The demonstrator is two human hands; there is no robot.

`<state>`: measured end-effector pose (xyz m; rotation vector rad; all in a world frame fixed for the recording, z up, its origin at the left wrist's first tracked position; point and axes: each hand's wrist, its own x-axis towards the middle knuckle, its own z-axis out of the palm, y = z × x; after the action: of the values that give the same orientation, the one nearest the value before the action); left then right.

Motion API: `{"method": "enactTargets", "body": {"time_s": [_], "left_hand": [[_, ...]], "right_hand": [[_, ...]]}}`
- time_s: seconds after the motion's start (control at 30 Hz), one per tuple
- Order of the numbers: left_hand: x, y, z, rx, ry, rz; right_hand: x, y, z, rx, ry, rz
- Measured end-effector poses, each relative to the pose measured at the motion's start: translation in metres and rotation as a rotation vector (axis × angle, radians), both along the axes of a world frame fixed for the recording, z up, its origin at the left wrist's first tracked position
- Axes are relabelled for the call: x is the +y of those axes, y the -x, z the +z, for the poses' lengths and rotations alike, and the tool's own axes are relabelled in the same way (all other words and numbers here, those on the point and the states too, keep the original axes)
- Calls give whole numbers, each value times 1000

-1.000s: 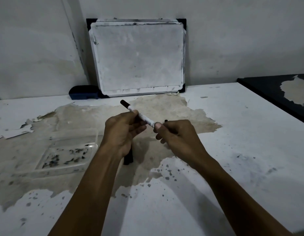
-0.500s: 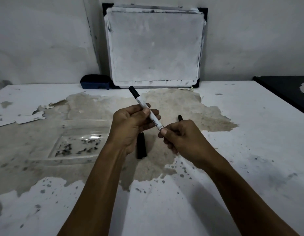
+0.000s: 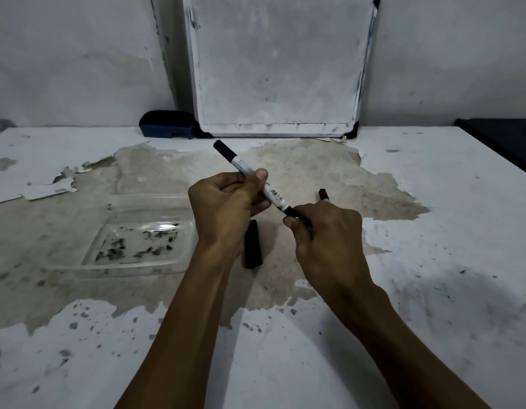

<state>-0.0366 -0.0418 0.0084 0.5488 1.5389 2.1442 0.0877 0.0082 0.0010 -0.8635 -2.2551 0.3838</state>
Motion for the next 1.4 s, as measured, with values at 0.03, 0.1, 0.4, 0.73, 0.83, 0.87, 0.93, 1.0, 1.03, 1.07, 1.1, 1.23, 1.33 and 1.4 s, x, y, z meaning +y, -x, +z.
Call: {"method": "enactTargets", "body": {"time_s": [0.03, 0.1, 0.4, 0.73, 0.83, 0.87, 0.93, 1.0, 1.03, 1.07, 1.1, 1.23, 1.33, 1.4], "left_hand": [[0, 1, 0, -5, -8, 21], [-2, 5, 1, -21, -29, 72], [-3, 10, 1, -309, -89, -70], [4, -1, -15, 36, 133, -83], [9, -2, -28, 247, 302, -11], [11, -2, -31, 329, 357, 15], [11, -4, -32, 434, 418, 57], [12, -4, -30, 450, 412, 80], [12, -4, -29, 436, 397, 83], [12, -3, -29, 421, 384, 83], [12, -3, -28, 406, 370, 82], [12, -4, -27, 417, 330, 114], [11, -8, -25, 549, 393, 109], [10, -8, -24, 546, 389, 127]], "right_hand": [[-1, -1, -1, 29, 13, -15], [-1, -4, -2, 58, 72, -51], [-14, -16, -6, -398, 134, -202], [-17, -18, -10, -399, 113, -205], [-17, -19, -7, -374, 140, -205], [-17, -20, -6, -368, 142, -202], [-18, -20, -5, -359, 131, -194], [-18, -20, -6, -340, 120, -197], [-17, -19, -7, -334, 120, -202], [-16, -19, -8, -330, 120, -208], [-15, -19, -8, -325, 118, -212], [-14, -18, -8, -311, 141, -209], [-16, -17, -6, -315, 153, -186], [-16, -17, -7, -314, 166, -190]]}}
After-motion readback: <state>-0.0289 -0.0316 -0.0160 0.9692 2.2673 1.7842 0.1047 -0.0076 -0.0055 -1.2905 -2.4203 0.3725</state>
